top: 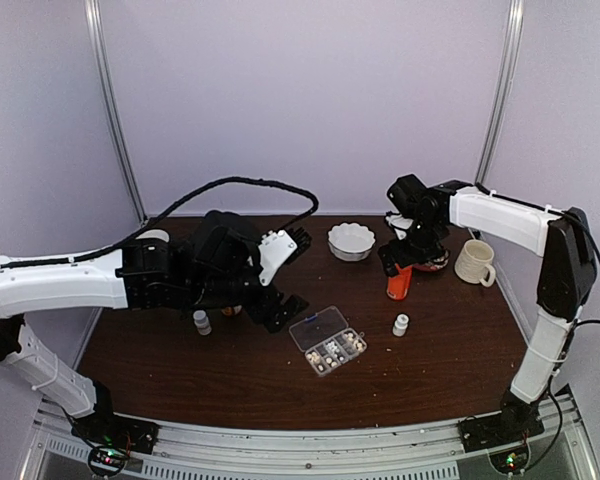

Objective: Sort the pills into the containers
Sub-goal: Place the pill bottle at the center of the board.

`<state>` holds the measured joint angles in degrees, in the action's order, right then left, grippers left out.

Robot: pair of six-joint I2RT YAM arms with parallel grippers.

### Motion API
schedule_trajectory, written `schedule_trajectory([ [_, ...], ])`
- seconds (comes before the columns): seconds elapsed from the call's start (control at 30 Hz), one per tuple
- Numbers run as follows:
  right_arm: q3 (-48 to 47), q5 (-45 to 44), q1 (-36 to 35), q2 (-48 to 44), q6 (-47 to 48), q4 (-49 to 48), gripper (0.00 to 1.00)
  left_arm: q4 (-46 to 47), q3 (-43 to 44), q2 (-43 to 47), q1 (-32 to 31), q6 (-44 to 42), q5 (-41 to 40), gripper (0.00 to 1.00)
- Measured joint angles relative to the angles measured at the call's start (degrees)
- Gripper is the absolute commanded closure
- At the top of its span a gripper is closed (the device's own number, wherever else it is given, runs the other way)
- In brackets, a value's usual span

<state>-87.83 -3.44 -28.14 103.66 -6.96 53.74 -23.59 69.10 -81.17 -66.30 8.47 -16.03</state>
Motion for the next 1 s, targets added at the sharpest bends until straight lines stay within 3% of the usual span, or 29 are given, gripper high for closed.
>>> schedule_trajectory([
  [0.3, 2.6, -1.7, -0.1, -9.3, -0.2, -1.4, 0.0, -0.1, 0.0, -0.8, 0.0, 0.0, 0.9, 0.03],
  [0.5, 12.3, -6.4, -0.2, -19.1, -4.0, -6.0, 0.01, 0.0, 0.0, -0.8, 0.0, 0.2, 1.2, 0.03],
  [0.57, 15.6, -5.6, -0.2, -19.8, -5.3, -6.5, 0.07, 0.0, 0.0, -0.8, 0.0, 0.6, 1.5, 0.03],
  [0.87, 23.3, -3.1, -4.9, -20.7, -8.9, -7.2, 0.2, 0.0, 0.0, -0.7, 0.0, 4.2, 2.7, 0.03],
  [1.0, 24.5, -1.7, -5.9, -20.6, -9.5, -8.6, 0.39, 0.0, 0.0, -0.8, 0.0, 6.1, 3.1, 0.03],
])
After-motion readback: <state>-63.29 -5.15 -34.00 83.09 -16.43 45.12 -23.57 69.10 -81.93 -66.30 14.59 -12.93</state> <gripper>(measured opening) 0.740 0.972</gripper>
